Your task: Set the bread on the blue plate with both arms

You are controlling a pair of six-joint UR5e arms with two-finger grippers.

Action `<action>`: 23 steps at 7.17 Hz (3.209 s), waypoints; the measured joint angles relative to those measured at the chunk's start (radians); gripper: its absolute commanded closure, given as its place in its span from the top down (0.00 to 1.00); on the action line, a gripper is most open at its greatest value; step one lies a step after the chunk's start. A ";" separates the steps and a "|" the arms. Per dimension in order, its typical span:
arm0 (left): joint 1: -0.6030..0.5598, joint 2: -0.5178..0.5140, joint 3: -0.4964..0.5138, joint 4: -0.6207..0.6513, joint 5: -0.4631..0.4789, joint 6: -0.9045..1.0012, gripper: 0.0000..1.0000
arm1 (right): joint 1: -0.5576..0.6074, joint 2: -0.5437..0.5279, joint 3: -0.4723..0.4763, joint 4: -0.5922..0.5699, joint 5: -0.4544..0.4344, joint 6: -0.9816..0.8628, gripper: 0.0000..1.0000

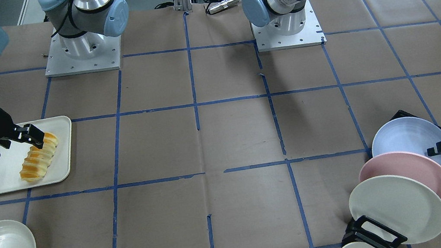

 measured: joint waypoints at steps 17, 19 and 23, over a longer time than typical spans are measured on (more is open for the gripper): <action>-0.448 0.545 -0.528 0.029 -0.132 -0.354 0.03 | 0.004 -0.039 -0.047 0.038 -0.007 -0.048 0.05; -0.576 0.484 -0.550 0.197 -0.150 -0.421 0.03 | 0.042 -0.109 -0.187 0.255 0.018 -0.051 0.05; -0.733 0.332 -0.535 0.475 -0.219 -0.618 0.04 | 0.302 -0.096 -0.347 0.340 0.021 0.004 0.04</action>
